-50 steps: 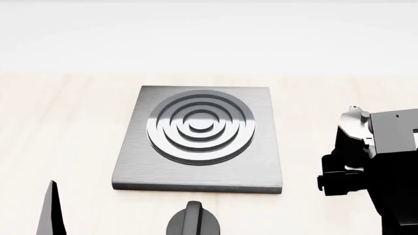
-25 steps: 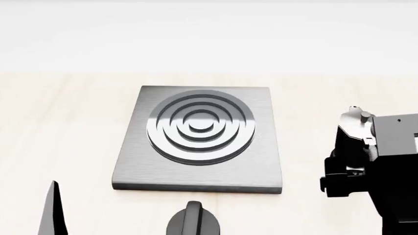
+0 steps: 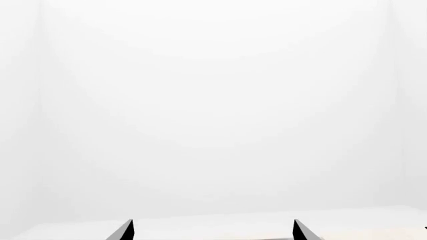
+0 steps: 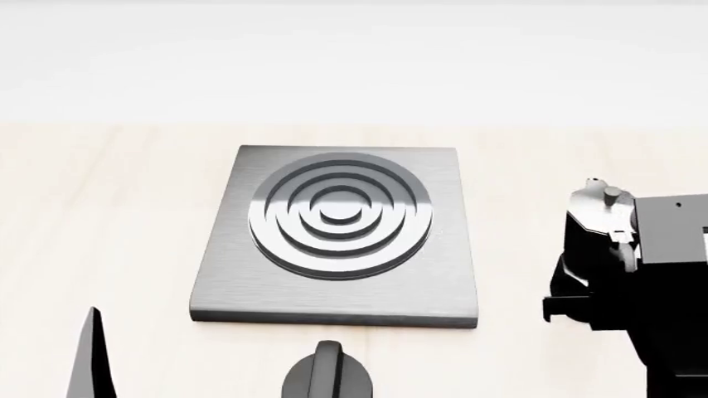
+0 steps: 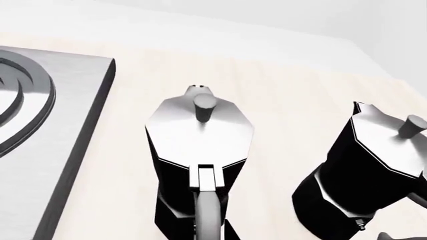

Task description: Put both moka pots on the stove.

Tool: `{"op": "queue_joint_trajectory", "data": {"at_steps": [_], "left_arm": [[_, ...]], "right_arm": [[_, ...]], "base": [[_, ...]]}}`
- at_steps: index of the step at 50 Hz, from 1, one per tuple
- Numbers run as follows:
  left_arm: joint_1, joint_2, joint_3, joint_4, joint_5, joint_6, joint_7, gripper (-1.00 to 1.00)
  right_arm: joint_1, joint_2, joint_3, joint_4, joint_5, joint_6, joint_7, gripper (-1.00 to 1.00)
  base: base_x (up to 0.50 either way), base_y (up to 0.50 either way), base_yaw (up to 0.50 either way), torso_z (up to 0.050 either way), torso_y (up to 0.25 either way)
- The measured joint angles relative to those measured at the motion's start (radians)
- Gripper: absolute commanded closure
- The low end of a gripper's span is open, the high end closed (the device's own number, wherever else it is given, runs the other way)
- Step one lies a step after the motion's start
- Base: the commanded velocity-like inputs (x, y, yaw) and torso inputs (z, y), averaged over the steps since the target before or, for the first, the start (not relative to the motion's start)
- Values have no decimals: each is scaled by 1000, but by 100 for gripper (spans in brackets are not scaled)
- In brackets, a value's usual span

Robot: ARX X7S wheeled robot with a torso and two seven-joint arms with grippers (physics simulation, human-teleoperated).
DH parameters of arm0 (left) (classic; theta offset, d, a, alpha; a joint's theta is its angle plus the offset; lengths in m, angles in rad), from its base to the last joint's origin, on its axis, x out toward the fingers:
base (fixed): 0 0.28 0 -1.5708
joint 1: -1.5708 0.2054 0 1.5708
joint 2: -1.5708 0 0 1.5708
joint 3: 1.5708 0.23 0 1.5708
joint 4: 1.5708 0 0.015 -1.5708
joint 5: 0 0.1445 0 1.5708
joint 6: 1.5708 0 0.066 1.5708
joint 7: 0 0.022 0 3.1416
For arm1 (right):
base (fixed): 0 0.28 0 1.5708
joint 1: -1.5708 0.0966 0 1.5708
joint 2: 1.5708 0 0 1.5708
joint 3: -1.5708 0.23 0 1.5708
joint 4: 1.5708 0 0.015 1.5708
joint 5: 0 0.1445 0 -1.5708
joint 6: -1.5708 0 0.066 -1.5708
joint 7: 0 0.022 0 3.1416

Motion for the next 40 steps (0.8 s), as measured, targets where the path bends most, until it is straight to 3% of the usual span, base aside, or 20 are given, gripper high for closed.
{"op": "queue_joint_trajectory", "data": {"at_steps": [16, 40], "left_arm": [[-2, -5, 5, -5, -1, 3, -6, -100], [-8, -10, 18, -5, -3, -2, -14, -100]], "right_arm": [[-22, -2, 9, -46, 18, -3, 10, 100], [-20, 16, 38, -302, 66, 93, 55, 100]], "base": [[0, 0, 0, 0, 0], [0, 0, 0, 0, 0]]}}
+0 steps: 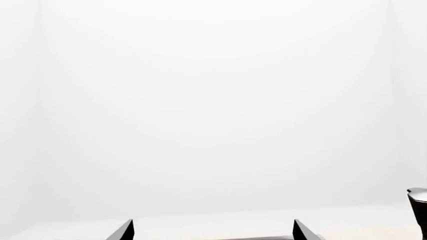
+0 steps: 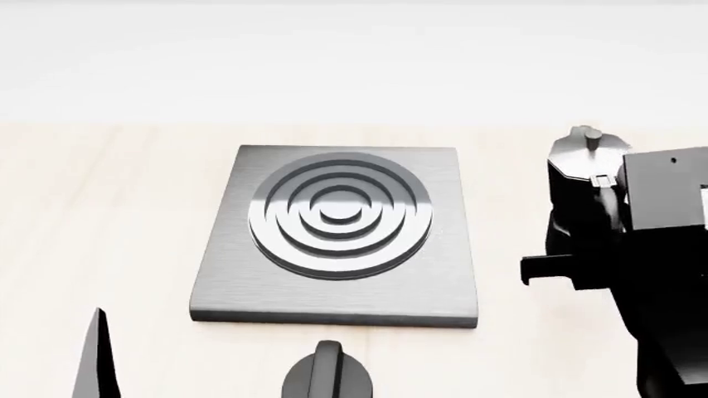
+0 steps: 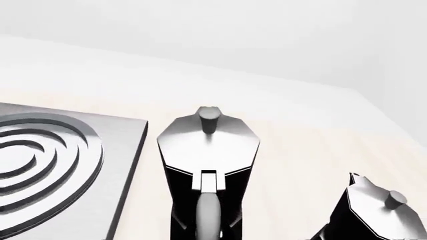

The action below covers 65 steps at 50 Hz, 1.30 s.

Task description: Put both moka pots on the stove.

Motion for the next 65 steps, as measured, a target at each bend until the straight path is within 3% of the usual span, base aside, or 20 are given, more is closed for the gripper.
{"op": "queue_joint_trajectory", "data": {"at_steps": [39, 65], "left_arm": [[-4, -20, 3, -6, -17, -3, -4, -100], [-7, -32, 4, -15, -23, 1, -9, -100]], "right_arm": [[152, -144, -116, -46, 19, -26, -29, 100], [218, -315, -188, 181, -18, -248, -65, 100]], "base": [[0, 0, 0, 0, 1], [0, 0, 0, 0, 1]]}}
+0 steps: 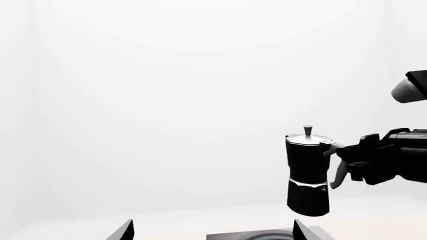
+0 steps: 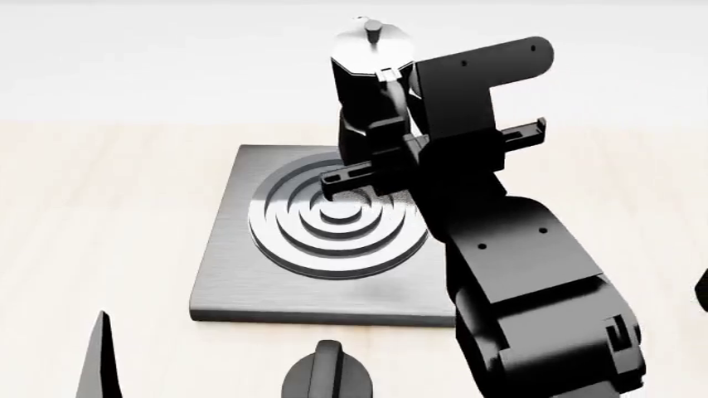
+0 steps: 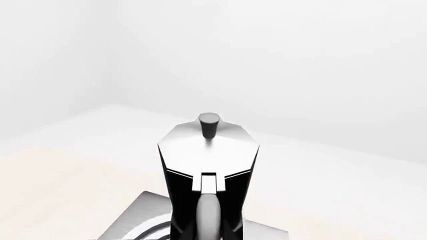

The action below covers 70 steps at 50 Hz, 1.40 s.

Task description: Put both moka pots on the stove.

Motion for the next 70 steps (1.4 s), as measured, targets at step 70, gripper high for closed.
{"op": "queue_joint_trajectory", "data": {"at_steps": [70], "left_arm": [[19, -30, -10, -24, -8, 69, -5, -100]], "right_arm": [[120, -191, -246, 611, 114, -487, -4, 100]], "base": [[0, 0, 0, 0, -18]]}}
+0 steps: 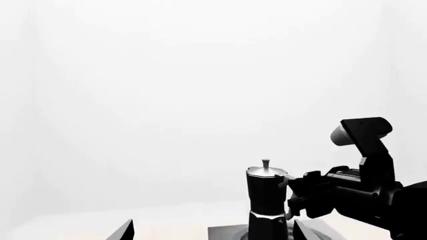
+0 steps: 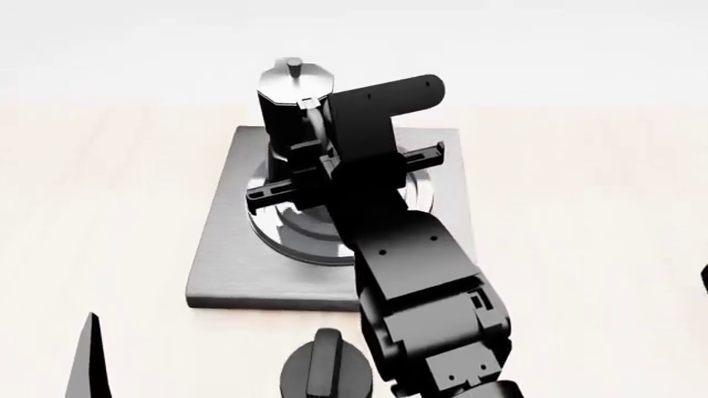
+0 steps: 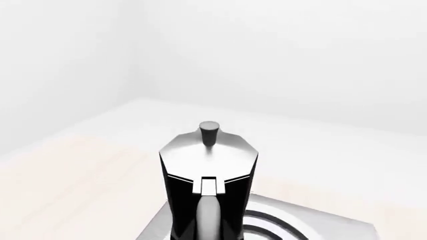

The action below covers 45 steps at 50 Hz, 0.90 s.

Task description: Put both moka pots on the stove.

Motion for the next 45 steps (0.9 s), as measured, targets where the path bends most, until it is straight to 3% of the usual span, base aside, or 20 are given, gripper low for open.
{"op": "queue_joint_trajectory", "data": {"at_steps": [13, 26, 27, 38, 45], "left_arm": [[0, -2, 2, 1, 2, 2, -5, -100], [-2, -3, 6, -1, 4, 1, -10, -100], [-2, -3, 6, -1, 4, 1, -10, -100], [-2, -4, 8, -1, 4, 3, -14, -100], [-2, -5, 9, -1, 4, 4, -16, -100]], "right_arm": [[8, 3, -20, -7, 15, -20, 7, 100], [16, 3, -37, 7, 26, -43, 7, 100], [16, 4, -39, 5, 28, -42, 7, -100], [-20, 47, -58, -104, 45, 6, 40, -100], [-95, 143, -67, -336, 75, 97, 111, -100]], "base": [[0, 0, 0, 0, -141], [0, 0, 0, 0, 0], [0, 0, 0, 0, 0], [0, 0, 0, 0, 0], [0, 0, 0, 0, 0]]}}
